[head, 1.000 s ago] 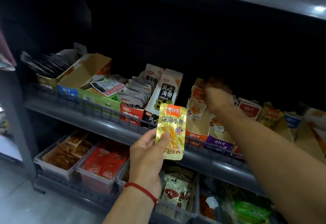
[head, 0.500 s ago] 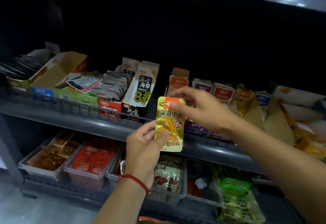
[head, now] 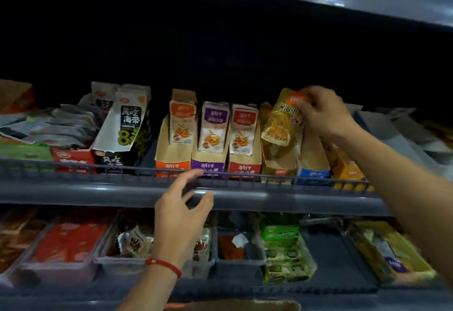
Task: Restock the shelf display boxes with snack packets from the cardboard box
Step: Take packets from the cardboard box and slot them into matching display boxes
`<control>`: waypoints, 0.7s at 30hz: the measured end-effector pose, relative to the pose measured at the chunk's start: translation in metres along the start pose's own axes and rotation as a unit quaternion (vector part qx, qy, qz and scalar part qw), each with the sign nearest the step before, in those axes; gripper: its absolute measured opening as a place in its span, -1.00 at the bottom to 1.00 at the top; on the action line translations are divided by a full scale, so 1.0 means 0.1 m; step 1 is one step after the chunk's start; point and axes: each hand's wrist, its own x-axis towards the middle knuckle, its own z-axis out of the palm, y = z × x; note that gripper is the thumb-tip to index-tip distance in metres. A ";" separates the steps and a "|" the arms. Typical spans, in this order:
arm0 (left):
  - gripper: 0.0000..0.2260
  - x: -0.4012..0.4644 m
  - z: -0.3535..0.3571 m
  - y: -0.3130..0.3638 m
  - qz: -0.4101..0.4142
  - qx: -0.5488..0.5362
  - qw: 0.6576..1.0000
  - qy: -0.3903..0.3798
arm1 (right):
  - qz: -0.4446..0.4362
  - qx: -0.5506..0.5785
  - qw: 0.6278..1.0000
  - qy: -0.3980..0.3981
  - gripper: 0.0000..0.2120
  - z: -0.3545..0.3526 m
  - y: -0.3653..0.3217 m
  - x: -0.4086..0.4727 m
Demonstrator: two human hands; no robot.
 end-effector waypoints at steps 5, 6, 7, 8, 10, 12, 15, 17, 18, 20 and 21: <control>-0.60 0.01 0.00 0.01 0.017 0.028 0.999 0.024 | -0.004 -0.044 0.999 -0.012 -0.76 0.25 0.15 0.19; -0.60 0.01 0.00 0.00 0.016 0.026 0.999 0.023 | -0.002 -0.050 0.999 -0.021 -0.78 0.30 0.16 0.21; -0.60 0.02 0.01 0.00 0.014 0.027 0.999 0.023 | 0.001 -0.052 0.998 -0.030 -0.79 0.36 0.18 0.23; -0.59 0.02 0.01 -0.01 0.015 0.029 0.999 0.024 | 0.005 -0.052 0.998 -0.043 -0.80 0.42 0.20 0.25; -0.58 0.03 0.00 -0.01 0.024 0.032 0.999 0.031 | 0.015 -0.066 0.995 -0.069 -0.78 0.53 0.23 0.28; -0.58 0.03 -0.01 -0.01 0.030 0.038 0.998 0.039 | 0.027 -0.097 0.991 -0.090 -0.75 0.63 0.25 0.30; -0.56 0.03 -0.03 -0.02 0.027 0.035 0.998 0.042 | 0.029 -0.143 0.983 -0.110 -0.75 0.71 0.25 0.33; -0.55 0.03 -0.05 -0.03 0.022 0.027 0.999 0.035 | 0.022 -0.165 0.980 -0.105 -0.73 0.71 0.25 0.36; -0.55 0.03 -0.05 -0.04 0.022 0.024 0.999 0.032 | 0.016 -0.175 0.979 -0.100 -0.73 0.70 0.26 0.38; -0.54 0.03 -0.06 -0.04 0.023 0.023 0.999 0.027 | 0.006 -0.184 0.978 -0.094 -0.73 0.69 0.26 0.42; -0.54 0.03 -0.05 -0.04 0.025 0.024 0.999 0.025 | 0.001 -0.189 0.978 -0.090 -0.74 0.69 0.26 0.43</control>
